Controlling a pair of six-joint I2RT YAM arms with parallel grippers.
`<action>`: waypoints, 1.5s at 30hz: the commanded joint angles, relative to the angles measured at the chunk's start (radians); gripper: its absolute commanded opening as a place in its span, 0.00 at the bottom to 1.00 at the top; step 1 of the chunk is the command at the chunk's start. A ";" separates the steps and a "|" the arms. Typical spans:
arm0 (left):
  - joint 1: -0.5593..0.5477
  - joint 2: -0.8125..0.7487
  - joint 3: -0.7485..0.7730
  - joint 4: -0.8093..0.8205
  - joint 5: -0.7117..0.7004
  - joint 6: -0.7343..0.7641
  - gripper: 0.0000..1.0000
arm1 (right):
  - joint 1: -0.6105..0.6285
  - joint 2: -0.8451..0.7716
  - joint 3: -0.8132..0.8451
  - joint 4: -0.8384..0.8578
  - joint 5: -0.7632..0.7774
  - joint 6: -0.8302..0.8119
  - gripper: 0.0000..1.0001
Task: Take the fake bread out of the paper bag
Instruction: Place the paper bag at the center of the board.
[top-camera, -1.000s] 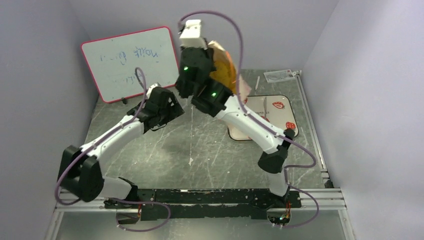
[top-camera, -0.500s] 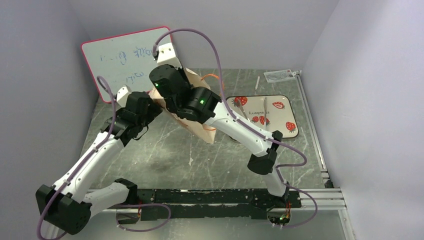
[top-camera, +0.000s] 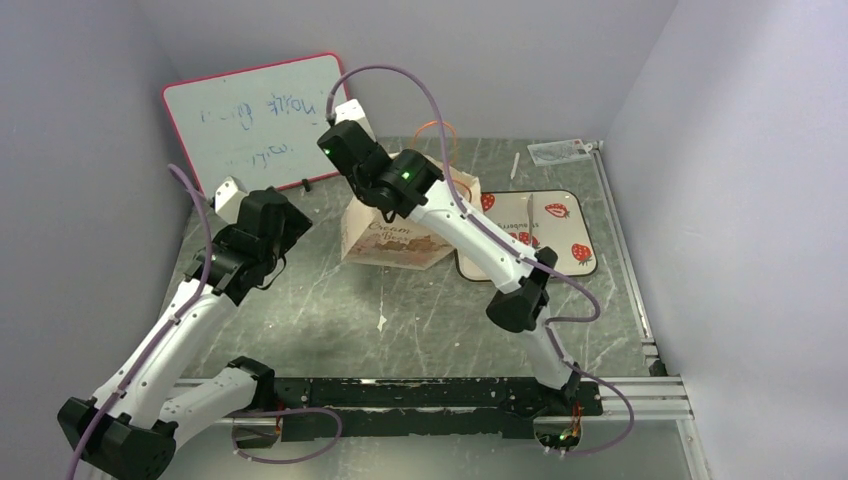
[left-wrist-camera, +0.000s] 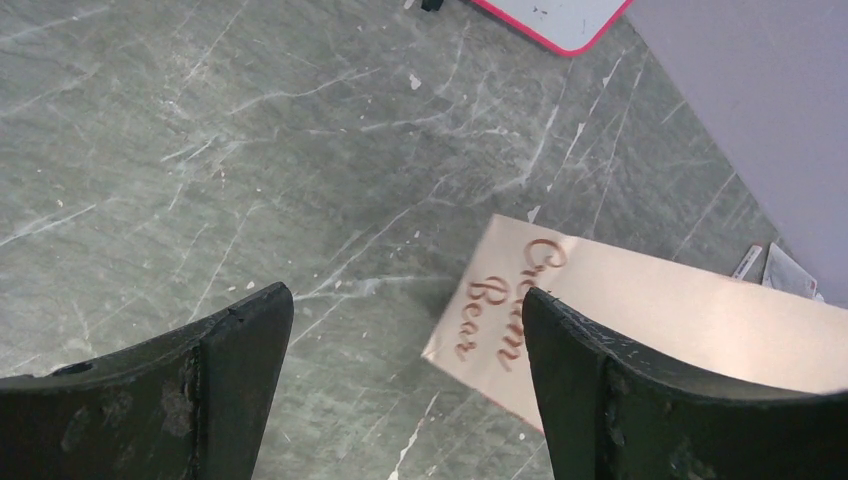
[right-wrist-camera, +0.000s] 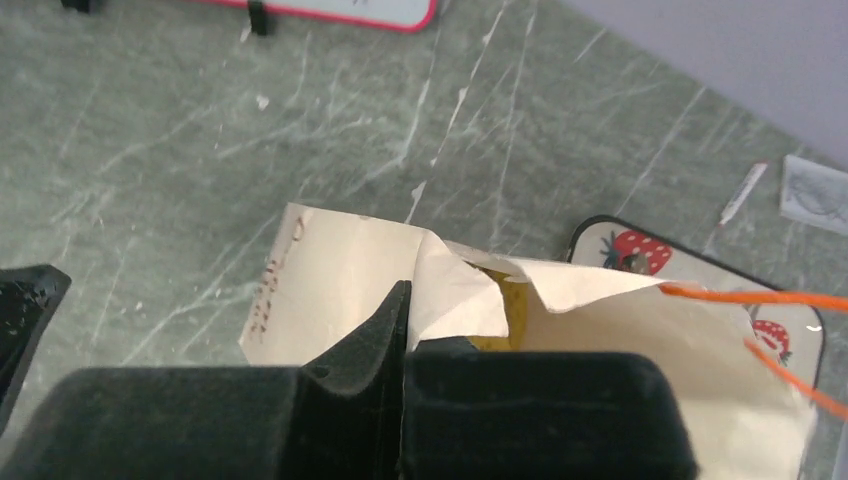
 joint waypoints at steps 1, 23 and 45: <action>0.011 0.009 0.012 0.021 -0.011 -0.015 0.89 | 0.000 0.031 -0.024 -0.028 -0.126 0.017 0.00; 0.020 0.003 -0.030 0.008 -0.037 -0.042 0.90 | 0.077 0.069 -0.090 0.064 -0.207 0.058 0.71; 0.113 0.098 0.186 0.291 -0.015 0.289 0.99 | 0.111 -0.088 -0.057 0.175 -0.045 -0.032 0.80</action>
